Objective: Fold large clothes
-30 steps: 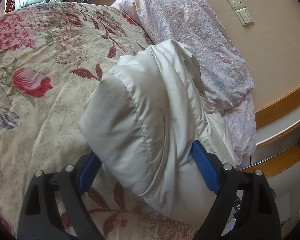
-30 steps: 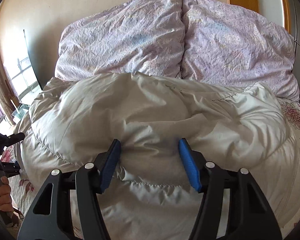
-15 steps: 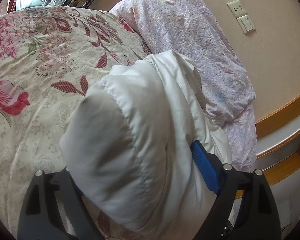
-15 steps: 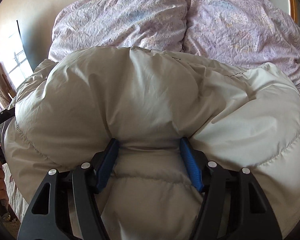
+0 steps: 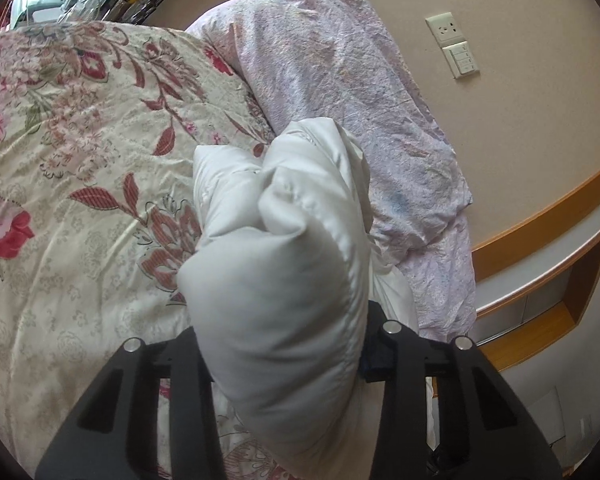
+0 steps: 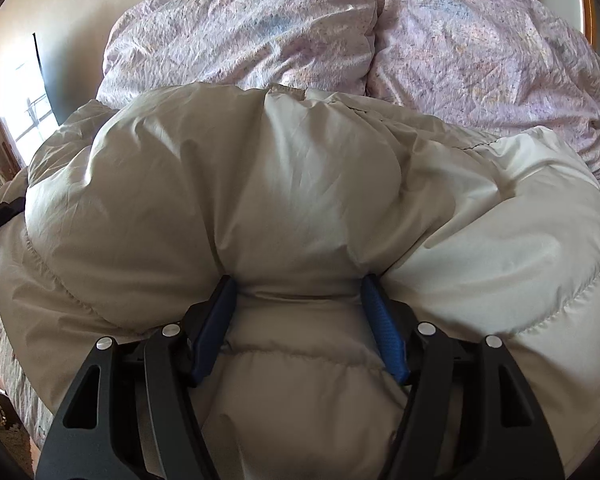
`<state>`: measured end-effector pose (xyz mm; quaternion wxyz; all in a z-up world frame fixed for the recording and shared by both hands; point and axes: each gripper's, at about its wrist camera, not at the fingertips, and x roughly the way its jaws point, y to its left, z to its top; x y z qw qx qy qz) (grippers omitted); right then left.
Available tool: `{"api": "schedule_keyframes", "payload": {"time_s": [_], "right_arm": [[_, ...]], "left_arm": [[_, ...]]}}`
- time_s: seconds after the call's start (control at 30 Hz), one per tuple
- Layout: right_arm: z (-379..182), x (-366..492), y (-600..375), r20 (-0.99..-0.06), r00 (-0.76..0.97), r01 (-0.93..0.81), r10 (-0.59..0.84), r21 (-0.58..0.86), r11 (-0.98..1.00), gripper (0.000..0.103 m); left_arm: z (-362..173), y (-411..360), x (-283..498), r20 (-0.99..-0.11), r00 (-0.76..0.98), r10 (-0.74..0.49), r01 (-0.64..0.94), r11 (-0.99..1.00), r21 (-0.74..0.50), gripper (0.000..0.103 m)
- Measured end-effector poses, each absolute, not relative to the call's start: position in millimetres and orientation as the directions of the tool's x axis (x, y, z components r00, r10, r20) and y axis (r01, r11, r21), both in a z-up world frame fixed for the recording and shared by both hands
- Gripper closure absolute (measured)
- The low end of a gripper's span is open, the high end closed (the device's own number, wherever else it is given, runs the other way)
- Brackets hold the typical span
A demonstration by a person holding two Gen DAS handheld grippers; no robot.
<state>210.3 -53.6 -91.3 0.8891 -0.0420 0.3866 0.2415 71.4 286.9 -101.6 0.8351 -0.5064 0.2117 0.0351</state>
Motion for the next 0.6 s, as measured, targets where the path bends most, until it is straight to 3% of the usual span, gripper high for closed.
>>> {"api": "schedule_keyframes", "payload": {"time_s": [0.6], "right_arm": [[-96.4, 211.3, -50.3, -0.715, 0.59, -0.466, 0.375, 0.077, 0.881, 0.036]], "left_arm": [[-6.2, 224.2, 88.8, -0.3, 0.939, -0.167, -0.085, 0.734, -0.673, 0.066]]}}
